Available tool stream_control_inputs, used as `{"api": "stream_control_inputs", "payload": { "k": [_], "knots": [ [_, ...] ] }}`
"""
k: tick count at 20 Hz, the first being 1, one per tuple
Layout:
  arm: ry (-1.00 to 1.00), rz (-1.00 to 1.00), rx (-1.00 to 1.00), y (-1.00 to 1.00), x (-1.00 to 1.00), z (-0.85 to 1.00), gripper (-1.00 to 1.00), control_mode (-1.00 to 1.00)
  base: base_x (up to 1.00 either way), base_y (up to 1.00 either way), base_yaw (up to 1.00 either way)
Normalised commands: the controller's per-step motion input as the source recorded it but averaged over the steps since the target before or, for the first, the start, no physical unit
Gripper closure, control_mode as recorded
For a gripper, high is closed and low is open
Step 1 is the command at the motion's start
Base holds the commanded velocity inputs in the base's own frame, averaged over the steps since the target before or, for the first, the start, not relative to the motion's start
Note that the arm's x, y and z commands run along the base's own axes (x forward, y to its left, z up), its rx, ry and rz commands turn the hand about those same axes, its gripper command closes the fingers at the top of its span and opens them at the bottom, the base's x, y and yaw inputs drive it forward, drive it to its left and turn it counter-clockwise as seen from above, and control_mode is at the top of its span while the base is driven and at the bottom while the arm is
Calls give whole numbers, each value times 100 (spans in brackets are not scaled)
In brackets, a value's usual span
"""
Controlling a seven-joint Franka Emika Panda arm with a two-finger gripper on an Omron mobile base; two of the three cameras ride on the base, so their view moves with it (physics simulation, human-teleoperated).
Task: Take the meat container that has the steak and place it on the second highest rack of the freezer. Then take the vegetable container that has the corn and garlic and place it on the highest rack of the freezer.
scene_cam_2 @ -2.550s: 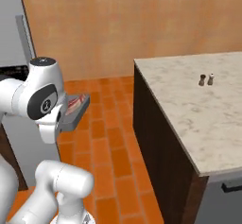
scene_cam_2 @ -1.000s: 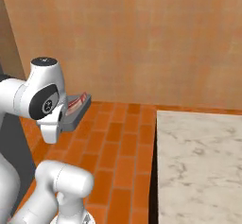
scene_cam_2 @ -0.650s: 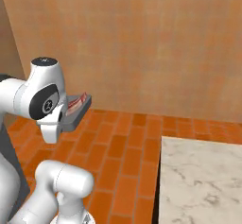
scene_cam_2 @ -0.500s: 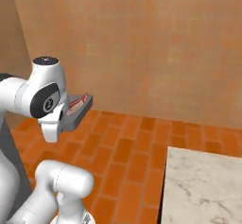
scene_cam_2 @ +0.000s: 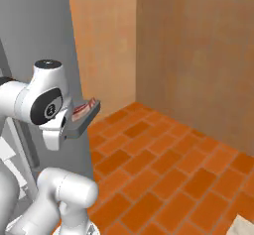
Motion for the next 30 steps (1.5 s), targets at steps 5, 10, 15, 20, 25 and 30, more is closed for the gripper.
{"api": "stream_control_inputs", "payload": {
  "k": [5, 10, 15, 20, 25, 30],
  "knots": [
    [0, 0, 0, 0, 0, 0, 100, 100, 0, -41, 82],
    [0, 0, 0, 0, 0, 0, 100, 100, 7, -59, 65],
    [0, 0, 0, 0, 0, 0, 100, 100, 48, -53, 40],
    [0, 0, 0, 0, 0, 0, 100, 100, 29, -65, 50],
    [0, 0, 0, 0, 0, 0, 100, 100, 0, -30, 70],
    [0, 0, 0, 0, 0, 0, 100, 100, 0, -14, 63]
  ]
}}
